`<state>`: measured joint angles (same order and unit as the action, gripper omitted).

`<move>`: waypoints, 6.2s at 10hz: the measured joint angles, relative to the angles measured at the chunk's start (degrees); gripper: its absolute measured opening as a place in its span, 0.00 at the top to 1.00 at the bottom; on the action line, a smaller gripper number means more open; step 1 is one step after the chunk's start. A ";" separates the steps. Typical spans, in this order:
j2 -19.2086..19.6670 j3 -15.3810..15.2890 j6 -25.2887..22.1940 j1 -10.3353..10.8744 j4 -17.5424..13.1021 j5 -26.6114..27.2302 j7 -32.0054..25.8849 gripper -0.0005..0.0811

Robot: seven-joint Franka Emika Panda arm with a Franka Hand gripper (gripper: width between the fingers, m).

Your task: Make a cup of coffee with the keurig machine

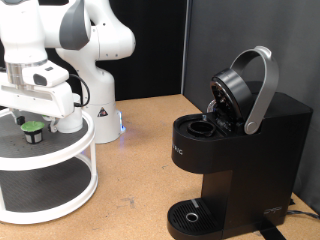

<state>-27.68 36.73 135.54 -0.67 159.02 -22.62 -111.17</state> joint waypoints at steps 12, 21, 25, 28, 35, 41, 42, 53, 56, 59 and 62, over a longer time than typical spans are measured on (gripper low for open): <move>-0.05 -0.08 -0.91 -0.14 -0.07 -0.12 0.37 0.42; -7.97 -0.07 -14.81 -0.07 -6.80 4.82 -3.21 0.42; -7.99 0.29 -15.97 0.03 -7.26 15.78 1.70 0.42; -7.99 0.04 -16.48 0.34 -8.73 23.36 7.54 0.42; -8.06 -1.59 -9.62 1.00 -6.76 37.33 21.94 0.42; -7.63 -4.23 -13.04 2.78 -8.10 44.18 30.38 0.42; -6.47 -4.24 -16.90 3.26 -10.16 44.76 31.74 0.42; 0.62 -5.83 -21.33 10.67 -21.99 55.49 39.66 0.42; 3.99 -5.83 -27.09 14.57 -27.06 59.46 38.92 0.42; 5.00 -5.55 -27.71 15.14 -27.70 59.63 38.64 0.42; 5.09 -6.64 -24.56 15.53 -27.18 63.07 39.64 0.42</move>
<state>-22.59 30.09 110.99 14.86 131.84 40.45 -71.53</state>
